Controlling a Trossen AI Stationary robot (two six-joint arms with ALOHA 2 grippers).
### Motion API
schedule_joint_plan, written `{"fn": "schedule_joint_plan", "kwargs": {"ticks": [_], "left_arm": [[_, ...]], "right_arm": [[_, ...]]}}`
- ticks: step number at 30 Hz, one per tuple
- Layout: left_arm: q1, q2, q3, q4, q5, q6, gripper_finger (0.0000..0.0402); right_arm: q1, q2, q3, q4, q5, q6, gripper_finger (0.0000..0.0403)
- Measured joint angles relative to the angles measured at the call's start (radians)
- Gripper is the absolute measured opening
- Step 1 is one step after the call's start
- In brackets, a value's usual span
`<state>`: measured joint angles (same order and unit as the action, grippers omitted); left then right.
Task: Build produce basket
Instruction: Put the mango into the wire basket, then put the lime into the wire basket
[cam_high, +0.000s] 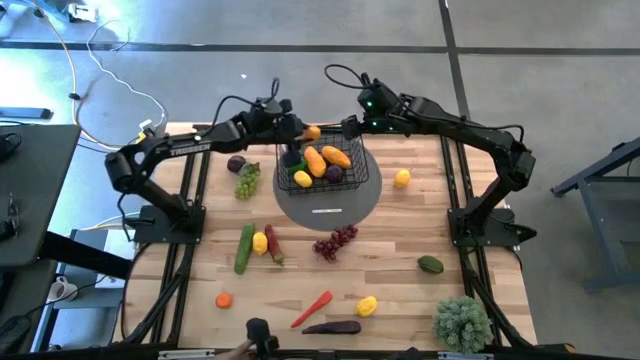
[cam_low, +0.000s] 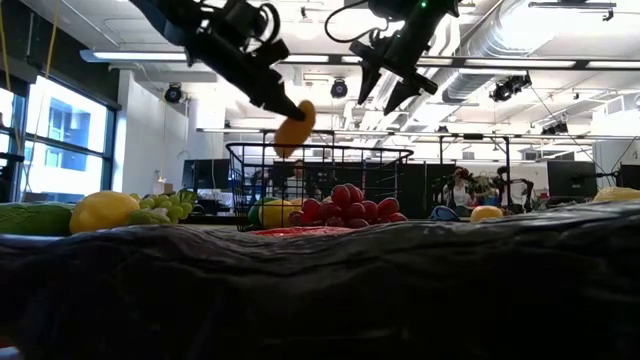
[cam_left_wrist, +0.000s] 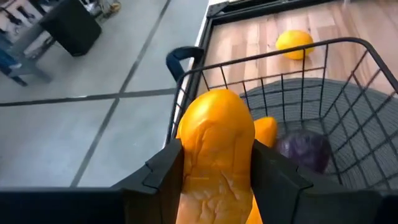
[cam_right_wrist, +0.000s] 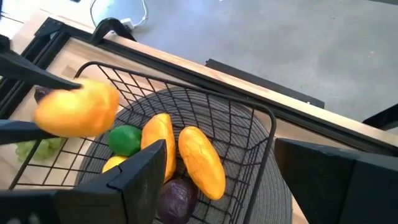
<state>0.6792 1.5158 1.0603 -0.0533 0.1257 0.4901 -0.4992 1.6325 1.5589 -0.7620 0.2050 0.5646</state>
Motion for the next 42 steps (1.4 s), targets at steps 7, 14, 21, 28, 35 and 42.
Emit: {"fn": "schedule_joint_plan", "kwargs": {"ticks": [7,14,21,28,35,42], "left_arm": [[-0.013,0.064,0.000,0.025,-0.003,-0.063,0.0148],[-0.048,0.138,0.000,0.074,-0.017,-0.059,0.0149],[-0.069,0.200,0.000,0.104,-0.085,0.016,0.0151],[-0.081,0.210,0.002,0.105,-0.089,0.045,0.0177],[-0.080,0.210,0.036,0.097,-0.112,0.039,0.0217],[-0.080,0.210,0.083,0.031,-0.136,-0.013,0.0243]], "right_arm": [[0.001,0.000,0.000,-0.001,0.000,0.004,0.0277],[0.001,0.000,0.000,-0.008,0.000,0.004,0.0277],[0.002,0.000,0.000,-0.016,-0.001,0.004,0.0277],[0.015,0.000,0.000,-0.087,-0.003,0.039,0.0277],[0.050,-0.003,0.000,-0.145,-0.003,0.065,0.0277],[0.088,-0.036,0.000,-0.189,0.002,0.135,0.0277]]}}
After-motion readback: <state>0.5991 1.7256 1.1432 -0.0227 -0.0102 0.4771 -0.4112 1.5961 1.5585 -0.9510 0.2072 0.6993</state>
